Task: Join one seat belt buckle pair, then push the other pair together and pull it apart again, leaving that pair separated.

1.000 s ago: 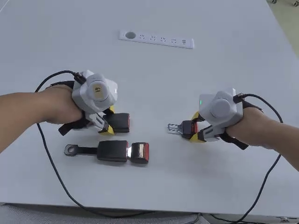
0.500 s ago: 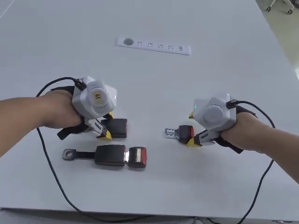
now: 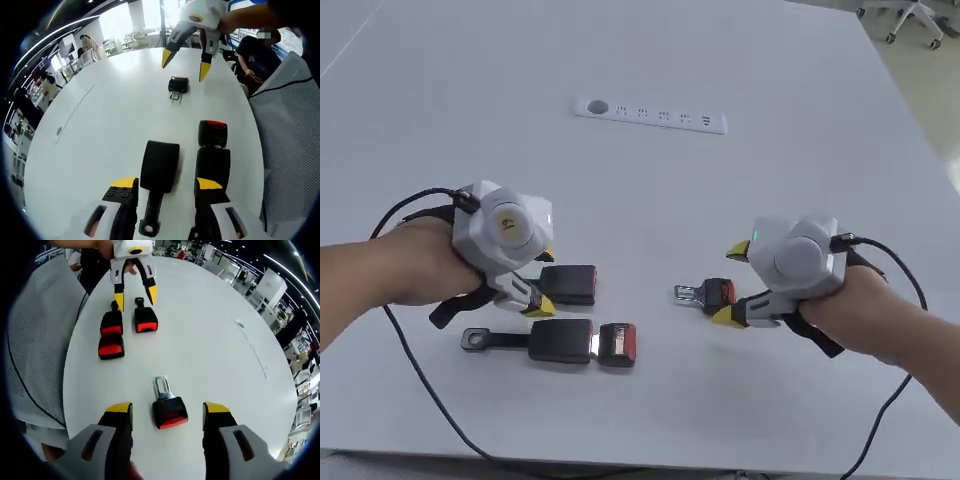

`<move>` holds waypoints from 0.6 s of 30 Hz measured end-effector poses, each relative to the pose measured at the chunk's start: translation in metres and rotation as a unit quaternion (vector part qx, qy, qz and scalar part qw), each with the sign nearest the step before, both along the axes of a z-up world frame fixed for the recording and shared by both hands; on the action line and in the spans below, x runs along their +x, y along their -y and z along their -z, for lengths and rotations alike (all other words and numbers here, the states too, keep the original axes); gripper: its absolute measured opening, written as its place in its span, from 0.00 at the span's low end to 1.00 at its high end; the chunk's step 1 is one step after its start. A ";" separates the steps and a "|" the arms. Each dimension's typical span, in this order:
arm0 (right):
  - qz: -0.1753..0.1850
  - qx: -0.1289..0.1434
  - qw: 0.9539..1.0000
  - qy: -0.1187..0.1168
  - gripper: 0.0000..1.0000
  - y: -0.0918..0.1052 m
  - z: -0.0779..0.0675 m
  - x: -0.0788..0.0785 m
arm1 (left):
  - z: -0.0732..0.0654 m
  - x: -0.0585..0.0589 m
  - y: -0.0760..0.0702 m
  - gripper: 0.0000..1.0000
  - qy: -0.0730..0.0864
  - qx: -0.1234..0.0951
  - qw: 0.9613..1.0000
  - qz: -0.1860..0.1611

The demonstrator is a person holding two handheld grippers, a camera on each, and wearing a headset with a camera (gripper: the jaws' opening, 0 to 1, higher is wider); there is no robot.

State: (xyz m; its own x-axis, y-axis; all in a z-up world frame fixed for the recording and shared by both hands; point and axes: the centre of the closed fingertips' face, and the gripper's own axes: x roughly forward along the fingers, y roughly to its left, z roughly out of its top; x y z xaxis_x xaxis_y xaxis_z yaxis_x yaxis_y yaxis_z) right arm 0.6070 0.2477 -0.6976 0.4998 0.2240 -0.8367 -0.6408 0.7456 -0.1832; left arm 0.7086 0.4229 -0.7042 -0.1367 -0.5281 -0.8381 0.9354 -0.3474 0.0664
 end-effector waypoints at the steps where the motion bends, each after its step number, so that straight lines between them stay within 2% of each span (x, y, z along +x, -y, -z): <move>1: 0.005 0.005 1.000 0.000 0.56 -0.002 0.000 -0.003 | -0.002 0.000 -0.004 0.46 -0.001 -0.003 1.000 -0.007; 3: 0.016 0.005 1.000 0.009 0.61 -0.006 0.000 -0.007 | -0.008 -0.002 -0.013 0.48 -0.005 -0.013 1.000 -0.026; 4: 0.030 0.008 0.999 0.017 0.65 -0.007 0.000 -0.009 | -0.011 -0.001 -0.018 0.51 -0.006 -0.023 0.999 -0.047; 5: 0.039 0.013 0.999 0.022 0.68 -0.009 0.000 -0.011 | -0.012 -0.001 -0.022 0.55 -0.001 -0.027 0.998 -0.057; 8: 0.059 0.025 0.998 0.028 0.72 -0.017 0.000 -0.022 | -0.014 -0.009 -0.038 0.58 -0.005 -0.032 0.998 -0.062; 11: 0.074 0.036 0.996 0.029 0.76 -0.022 -0.002 -0.031 | -0.015 -0.013 -0.054 0.62 -0.012 -0.036 0.996 -0.086; 14: 0.098 0.058 0.993 0.036 0.79 -0.027 -0.008 -0.040 | -0.019 -0.014 -0.072 0.65 -0.026 -0.046 0.992 -0.117; 16: 0.107 0.058 0.992 0.041 0.81 -0.027 -0.011 -0.044 | -0.022 -0.014 -0.080 0.68 -0.037 -0.051 0.989 -0.137; 18: 0.125 0.069 0.989 0.047 0.83 -0.026 -0.017 -0.049 | -0.027 -0.012 -0.090 0.72 -0.048 -0.060 0.984 -0.159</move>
